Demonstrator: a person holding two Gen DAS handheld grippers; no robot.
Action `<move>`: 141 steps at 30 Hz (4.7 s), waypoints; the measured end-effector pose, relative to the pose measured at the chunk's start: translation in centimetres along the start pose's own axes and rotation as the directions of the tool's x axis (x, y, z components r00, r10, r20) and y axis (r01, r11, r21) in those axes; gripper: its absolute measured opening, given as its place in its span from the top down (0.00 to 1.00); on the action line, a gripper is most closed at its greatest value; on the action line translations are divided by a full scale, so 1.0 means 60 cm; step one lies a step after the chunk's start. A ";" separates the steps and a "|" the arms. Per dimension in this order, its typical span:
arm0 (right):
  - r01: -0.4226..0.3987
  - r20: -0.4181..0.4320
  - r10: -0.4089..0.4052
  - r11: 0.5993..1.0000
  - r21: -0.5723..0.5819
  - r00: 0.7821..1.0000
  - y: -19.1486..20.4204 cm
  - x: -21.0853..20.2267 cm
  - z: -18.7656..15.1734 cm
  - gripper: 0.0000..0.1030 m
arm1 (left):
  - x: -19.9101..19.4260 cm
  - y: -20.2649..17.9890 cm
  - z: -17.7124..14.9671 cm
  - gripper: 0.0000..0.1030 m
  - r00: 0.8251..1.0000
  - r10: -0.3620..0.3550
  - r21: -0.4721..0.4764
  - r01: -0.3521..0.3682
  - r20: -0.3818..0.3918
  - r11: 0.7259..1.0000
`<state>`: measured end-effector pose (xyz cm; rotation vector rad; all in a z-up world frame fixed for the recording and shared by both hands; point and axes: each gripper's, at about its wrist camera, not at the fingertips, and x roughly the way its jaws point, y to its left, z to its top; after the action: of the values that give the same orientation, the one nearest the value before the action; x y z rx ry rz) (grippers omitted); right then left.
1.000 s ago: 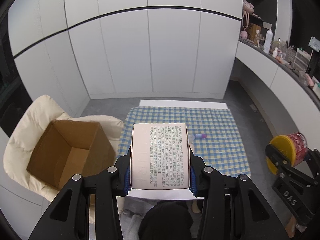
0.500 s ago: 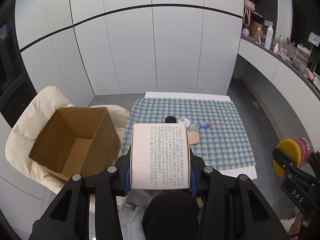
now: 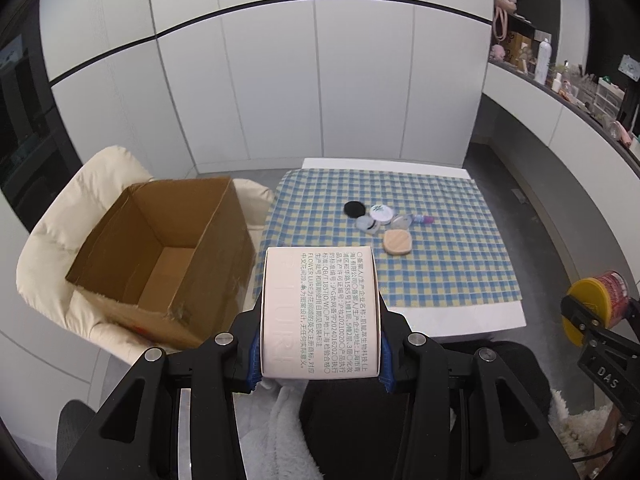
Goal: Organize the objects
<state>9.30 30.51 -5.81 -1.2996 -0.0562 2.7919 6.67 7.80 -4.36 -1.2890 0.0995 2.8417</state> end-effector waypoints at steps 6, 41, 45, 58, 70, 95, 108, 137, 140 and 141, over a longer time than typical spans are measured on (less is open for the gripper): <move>0.006 0.010 -0.006 1.000 -0.007 1.000 0.004 -0.018 -0.011 0.38 | -0.002 0.024 -0.018 0.58 1.000 -0.002 -0.022 0.002 -0.015 1.000; -0.066 -0.018 0.064 0.992 -0.108 0.998 0.064 -0.007 -0.004 0.38 | 0.008 0.112 -0.025 0.58 0.997 0.076 -0.103 -0.079 -0.029 0.991; -0.098 -0.025 0.095 0.986 -0.137 0.995 0.085 0.000 0.000 0.38 | 0.007 0.140 -0.034 0.58 0.994 0.102 -0.133 -0.106 -0.043 0.985; -0.222 -0.055 0.215 0.935 -0.277 0.975 0.209 0.025 0.010 0.38 | 0.005 0.256 -0.080 0.58 0.974 0.206 -0.245 -0.223 -0.097 0.943; -0.330 -0.082 0.330 0.830 -0.449 0.941 0.369 0.026 0.016 0.38 | -0.006 0.354 -0.127 0.58 0.948 0.278 -0.342 -0.315 -0.152 0.885; -0.401 -0.143 0.389 0.738 -0.543 0.910 0.492 0.053 0.020 0.38 | 0.044 0.416 -0.124 0.58 0.936 0.291 -0.384 -0.348 -0.200 0.855; -0.402 -0.138 0.396 0.728 -0.555 0.908 0.551 0.098 0.069 0.37 | 0.095 0.447 -0.067 0.58 0.940 0.287 -0.393 -0.337 -0.183 0.855; -0.440 -0.188 0.412 0.689 -0.576 0.892 0.728 0.271 0.156 0.38 | 0.289 0.540 0.032 0.57 0.932 0.276 -0.398 -0.351 -0.233 0.848; -0.443 -0.192 0.411 0.694 -0.568 0.891 0.734 0.283 0.154 0.37 | 0.299 0.543 0.030 0.55 0.924 0.293 -0.393 -0.371 -0.246 0.841; -0.446 -0.189 0.416 0.696 -0.564 0.889 0.735 0.286 0.154 0.37 | 0.301 0.544 0.029 0.48 0.921 0.297 -0.398 -0.379 -0.252 0.836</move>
<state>-10.60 -12.33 -15.56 -1.6874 -0.7978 3.2898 -7.99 -24.80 -15.17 -1.7761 -0.3784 3.1575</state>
